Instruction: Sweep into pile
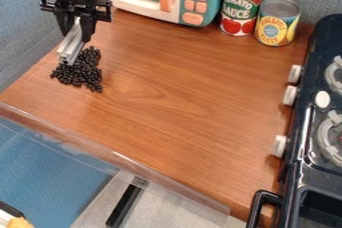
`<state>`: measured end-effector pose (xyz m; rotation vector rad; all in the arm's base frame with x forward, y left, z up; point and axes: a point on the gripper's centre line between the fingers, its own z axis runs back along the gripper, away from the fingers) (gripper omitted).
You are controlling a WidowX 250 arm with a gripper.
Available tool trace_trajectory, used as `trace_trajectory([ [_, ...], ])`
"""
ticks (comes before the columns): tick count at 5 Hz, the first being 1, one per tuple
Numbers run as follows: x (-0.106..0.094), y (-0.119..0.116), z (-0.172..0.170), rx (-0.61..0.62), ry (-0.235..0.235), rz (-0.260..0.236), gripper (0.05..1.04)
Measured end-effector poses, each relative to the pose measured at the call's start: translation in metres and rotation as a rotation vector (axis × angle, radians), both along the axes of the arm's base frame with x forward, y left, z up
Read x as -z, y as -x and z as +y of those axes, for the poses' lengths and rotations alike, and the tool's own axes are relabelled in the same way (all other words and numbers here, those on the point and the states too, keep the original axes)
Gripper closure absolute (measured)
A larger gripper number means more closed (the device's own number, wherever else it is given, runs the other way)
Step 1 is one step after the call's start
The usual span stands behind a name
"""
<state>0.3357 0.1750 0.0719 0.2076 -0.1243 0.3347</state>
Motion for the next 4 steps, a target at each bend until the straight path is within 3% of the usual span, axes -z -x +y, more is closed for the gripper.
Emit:
trace_trajectory([
  [3, -0.006, 0.0, 0.034, 0.013, -0.179, -0.016, 0.703],
  [4, 0.014, 0.006, 0.042, 0.034, -0.197, 0.033, 0.703],
])
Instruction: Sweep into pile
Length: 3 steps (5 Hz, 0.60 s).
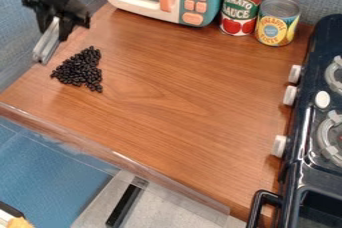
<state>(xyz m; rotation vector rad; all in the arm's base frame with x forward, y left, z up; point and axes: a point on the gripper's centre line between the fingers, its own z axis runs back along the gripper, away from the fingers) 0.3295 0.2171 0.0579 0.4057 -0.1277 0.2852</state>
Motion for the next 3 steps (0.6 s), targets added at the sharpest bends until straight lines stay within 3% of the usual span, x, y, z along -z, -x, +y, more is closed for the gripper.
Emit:
trace_trajectory([
  [2, 0.029, 0.011, 0.008, 0.016, -0.008, 0.083, 0.703],
  [3, 0.031, 0.01, 0.01, 0.033, -0.018, 0.084, 0.703],
])
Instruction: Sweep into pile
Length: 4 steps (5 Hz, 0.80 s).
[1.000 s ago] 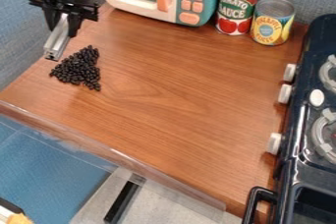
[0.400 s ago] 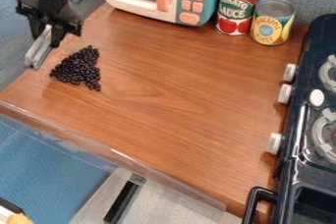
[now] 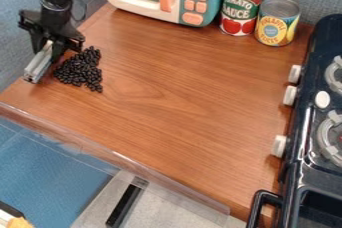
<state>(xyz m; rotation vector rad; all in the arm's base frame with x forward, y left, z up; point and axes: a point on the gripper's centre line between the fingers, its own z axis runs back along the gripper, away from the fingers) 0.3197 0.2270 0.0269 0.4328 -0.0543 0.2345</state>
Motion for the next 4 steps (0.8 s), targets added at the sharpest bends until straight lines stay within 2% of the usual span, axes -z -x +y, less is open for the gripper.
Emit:
trace_trajectory([
  [1, 0.006, 0.001, 0.0, 0.025, -0.003, 0.008, 0.703],
  [2, 0.009, 0.0, -0.004, 0.042, 0.017, 0.003, 0.703],
  [4, 0.012, 0.005, -0.012, 0.06, 0.11, -0.007, 0.703],
])
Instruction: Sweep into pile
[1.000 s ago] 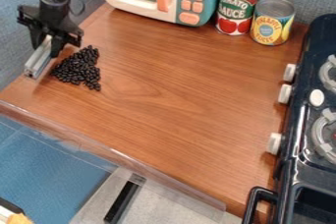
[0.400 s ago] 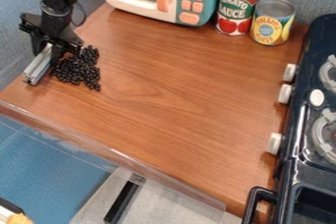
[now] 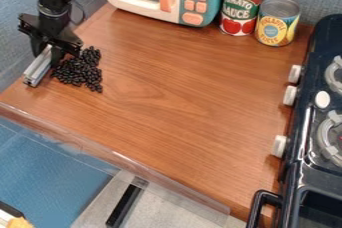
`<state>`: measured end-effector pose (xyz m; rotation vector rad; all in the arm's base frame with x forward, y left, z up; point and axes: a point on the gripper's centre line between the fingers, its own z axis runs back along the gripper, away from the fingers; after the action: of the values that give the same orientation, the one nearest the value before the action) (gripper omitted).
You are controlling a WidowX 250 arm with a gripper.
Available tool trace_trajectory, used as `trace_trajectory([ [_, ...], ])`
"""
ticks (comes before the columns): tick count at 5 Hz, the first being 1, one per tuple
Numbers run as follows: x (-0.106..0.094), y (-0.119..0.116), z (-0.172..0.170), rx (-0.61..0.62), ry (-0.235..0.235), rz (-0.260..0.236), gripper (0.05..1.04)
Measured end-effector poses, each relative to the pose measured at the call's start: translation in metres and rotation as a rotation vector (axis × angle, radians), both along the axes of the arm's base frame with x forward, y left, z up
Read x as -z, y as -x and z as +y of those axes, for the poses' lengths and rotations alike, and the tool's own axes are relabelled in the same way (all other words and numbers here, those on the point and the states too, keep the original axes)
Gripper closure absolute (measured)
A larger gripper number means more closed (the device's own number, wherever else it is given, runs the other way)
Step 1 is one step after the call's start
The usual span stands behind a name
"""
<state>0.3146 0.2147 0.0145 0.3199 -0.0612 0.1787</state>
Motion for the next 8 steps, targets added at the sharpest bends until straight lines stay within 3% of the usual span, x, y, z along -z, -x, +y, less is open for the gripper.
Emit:
trace_trajectory([
  [2, -0.002, 0.008, -0.025, 0.017, 0.057, 0.007, 0.703],
  [5, 0.001, 0.004, -0.053, 0.052, 0.072, 0.0, 0.703],
  [8, 0.001, 0.002, -0.109, 0.135, 0.101, -0.006, 0.703],
])
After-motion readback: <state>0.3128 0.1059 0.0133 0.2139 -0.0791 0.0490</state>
